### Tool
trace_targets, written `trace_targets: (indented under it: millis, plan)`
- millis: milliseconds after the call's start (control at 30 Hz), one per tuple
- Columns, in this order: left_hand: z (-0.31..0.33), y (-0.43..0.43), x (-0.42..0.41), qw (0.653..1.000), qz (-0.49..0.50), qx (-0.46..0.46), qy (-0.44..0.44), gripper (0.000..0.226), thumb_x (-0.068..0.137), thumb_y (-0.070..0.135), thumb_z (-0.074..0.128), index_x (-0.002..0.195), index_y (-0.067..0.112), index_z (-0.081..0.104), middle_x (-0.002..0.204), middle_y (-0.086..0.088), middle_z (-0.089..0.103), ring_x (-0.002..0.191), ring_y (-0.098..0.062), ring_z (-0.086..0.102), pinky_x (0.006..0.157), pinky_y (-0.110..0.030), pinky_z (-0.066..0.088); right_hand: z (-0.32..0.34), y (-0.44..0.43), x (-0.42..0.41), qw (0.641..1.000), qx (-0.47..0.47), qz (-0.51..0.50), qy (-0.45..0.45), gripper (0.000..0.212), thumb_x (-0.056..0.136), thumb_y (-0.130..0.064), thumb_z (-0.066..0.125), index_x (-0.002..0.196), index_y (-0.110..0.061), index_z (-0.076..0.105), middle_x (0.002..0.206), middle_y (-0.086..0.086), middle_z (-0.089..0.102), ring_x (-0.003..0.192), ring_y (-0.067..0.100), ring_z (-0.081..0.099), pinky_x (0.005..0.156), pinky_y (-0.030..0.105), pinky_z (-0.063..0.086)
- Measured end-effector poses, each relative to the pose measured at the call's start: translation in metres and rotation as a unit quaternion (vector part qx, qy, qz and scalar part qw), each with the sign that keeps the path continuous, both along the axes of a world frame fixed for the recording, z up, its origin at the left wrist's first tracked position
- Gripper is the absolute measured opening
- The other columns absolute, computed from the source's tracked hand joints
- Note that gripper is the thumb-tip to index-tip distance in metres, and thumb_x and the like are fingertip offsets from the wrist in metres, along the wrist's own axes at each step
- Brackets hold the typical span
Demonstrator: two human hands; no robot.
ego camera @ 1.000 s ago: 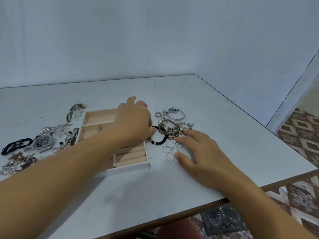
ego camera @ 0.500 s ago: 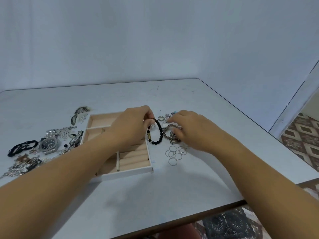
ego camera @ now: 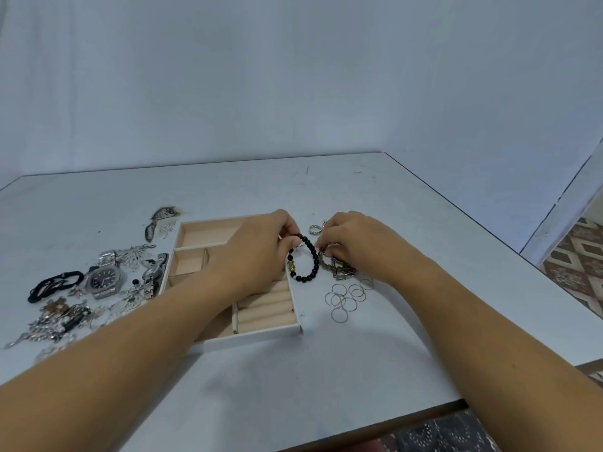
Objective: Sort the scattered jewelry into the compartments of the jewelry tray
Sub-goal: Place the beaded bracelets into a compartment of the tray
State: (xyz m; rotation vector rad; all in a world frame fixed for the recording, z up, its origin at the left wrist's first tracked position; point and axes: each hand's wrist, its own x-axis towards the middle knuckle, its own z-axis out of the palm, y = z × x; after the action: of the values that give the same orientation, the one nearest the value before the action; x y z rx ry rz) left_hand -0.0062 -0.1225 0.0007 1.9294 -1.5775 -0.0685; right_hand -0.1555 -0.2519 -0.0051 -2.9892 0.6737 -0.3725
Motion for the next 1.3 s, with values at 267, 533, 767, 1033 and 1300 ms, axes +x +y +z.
trace_targets:
  millis: [267, 533, 767, 1033, 1300]
  plan:
    - [0.015, 0.011, 0.002, 0.998, -0.002, -0.046, 0.031, 0.005, 0.092, 0.022, 0.057, 0.091, 0.026, 0.058, 0.081, 0.013, 0.060, 0.075, -0.002, 0.056, 0.064, -0.010, 0.039, 0.014, 0.014, -0.004, 0.994, 0.019, -0.010, -0.110, 0.015, 0.095, -0.025, 0.052, 0.107, -0.021, 0.061, 0.102, -0.006, 0.065, 0.096, 0.015, 0.057, 0.081, 0.033, 0.046]
    - [0.055, 0.061, 0.031, 0.989, 0.040, -0.132, 0.043, 0.006, 0.092, 0.021, 0.059, 0.092, 0.027, 0.058, 0.081, 0.015, 0.063, 0.073, 0.006, 0.058, 0.062, -0.002, 0.038, 0.061, 0.048, 0.023, 0.977, 0.048, 0.046, -0.200, 0.018, 0.093, -0.027, 0.057, 0.108, -0.023, 0.066, 0.097, -0.009, 0.065, 0.089, 0.006, 0.058, 0.081, 0.024, 0.046]
    - [0.065, 0.103, 0.067, 0.978, 0.113, -0.171, 0.034, 0.003, 0.092, 0.021, 0.060, 0.095, 0.023, 0.060, 0.081, 0.013, 0.063, 0.062, 0.012, 0.055, 0.055, 0.000, 0.036, 0.072, 0.072, 0.076, 0.965, 0.107, 0.080, -0.225, 0.015, 0.092, -0.025, 0.058, 0.105, -0.023, 0.066, 0.093, -0.014, 0.063, 0.086, 0.000, 0.057, 0.078, 0.009, 0.040]
    - [0.032, 0.112, 0.093, 0.977, 0.140, -0.147, 0.061, 0.002, 0.092, 0.024, 0.060, 0.094, 0.025, 0.061, 0.083, 0.012, 0.064, 0.071, 0.006, 0.058, 0.060, -0.002, 0.038, 0.042, 0.078, 0.100, 0.941, 0.140, 0.061, -0.302, 0.015, 0.092, -0.022, 0.059, 0.104, -0.020, 0.067, 0.094, -0.010, 0.067, 0.086, 0.000, 0.058, 0.077, 0.001, 0.037]
    - [0.007, 0.110, 0.096, 0.972, 0.143, -0.144, 0.115, 0.004, 0.089, 0.025, 0.063, 0.093, 0.026, 0.062, 0.083, 0.010, 0.066, 0.076, -0.002, 0.062, 0.063, -0.005, 0.043, 0.028, 0.074, 0.094, 0.936, 0.133, 0.066, -0.320, 0.014, 0.091, -0.020, 0.061, 0.103, -0.021, 0.068, 0.089, -0.016, 0.064, 0.088, -0.002, 0.057, 0.078, 0.002, 0.037]
